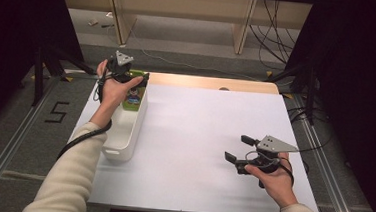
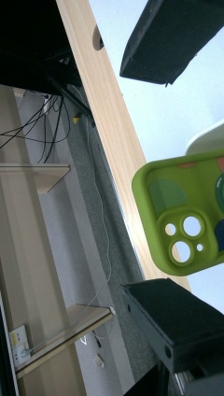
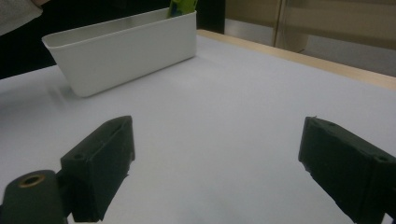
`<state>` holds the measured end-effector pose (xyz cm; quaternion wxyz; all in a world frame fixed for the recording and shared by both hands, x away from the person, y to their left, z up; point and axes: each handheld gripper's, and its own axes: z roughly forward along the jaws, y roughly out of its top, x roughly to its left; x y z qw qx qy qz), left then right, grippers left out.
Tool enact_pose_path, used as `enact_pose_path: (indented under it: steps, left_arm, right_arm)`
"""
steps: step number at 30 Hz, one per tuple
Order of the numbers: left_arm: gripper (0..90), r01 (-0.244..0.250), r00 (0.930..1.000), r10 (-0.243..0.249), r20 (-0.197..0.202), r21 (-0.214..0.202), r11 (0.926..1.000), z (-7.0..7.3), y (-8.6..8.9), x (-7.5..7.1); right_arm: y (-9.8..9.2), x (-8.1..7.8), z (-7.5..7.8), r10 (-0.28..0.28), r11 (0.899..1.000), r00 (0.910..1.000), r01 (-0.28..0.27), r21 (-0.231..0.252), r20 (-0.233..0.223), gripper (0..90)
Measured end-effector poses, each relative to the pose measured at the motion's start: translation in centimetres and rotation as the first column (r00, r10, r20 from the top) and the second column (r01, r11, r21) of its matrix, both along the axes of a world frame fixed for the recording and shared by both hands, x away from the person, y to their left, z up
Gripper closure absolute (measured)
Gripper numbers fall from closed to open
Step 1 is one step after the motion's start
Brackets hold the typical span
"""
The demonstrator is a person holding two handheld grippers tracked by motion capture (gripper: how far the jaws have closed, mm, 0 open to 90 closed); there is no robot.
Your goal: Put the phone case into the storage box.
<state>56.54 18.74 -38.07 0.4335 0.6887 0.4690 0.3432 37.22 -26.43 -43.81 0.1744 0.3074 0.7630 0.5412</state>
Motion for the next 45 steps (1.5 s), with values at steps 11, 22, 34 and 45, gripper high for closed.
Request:
enact_pose_path:
  steps: [11, 22, 34, 45]
  left_arm:
    - [0.0, 0.013, 0.9999, -0.013, -0.007, -0.021, 0.9997, 0.4, -0.1, -1.5]
    - [0.9, 0.055, 0.9985, -0.055, 0.003, -0.04, 0.9977, 1.4, -0.7, -3.4]
    - [0.5, 0.069, 0.9976, -0.069, 0.004, -0.057, 0.996, 1.5, 0.4, -5.2]
    - [0.0, 0.101, 0.9949, -0.1, 0.008, -0.065, 0.9928, 1.6, 0.5, -6.8]
  right_arm:
    - [-0.2, -0.1, 0.2, -0.001, 1.0, 1.0, 0.001, 0.002, 0.002, 11.7]
    - [-0.3, -0.2, 0.2, -0.005, 1.0, 1.0, 0.005, 0.007, 0.006, 11.7]
    - [-0.3, -0.2, 0.2, -0.006, 1.0, 1.0, 0.006, 0.006, 0.007, 11.7]
    - [-0.3, -0.2, 0.3, -0.006, 1.0, 1.0, 0.006, 0.007, 0.006, 11.7]
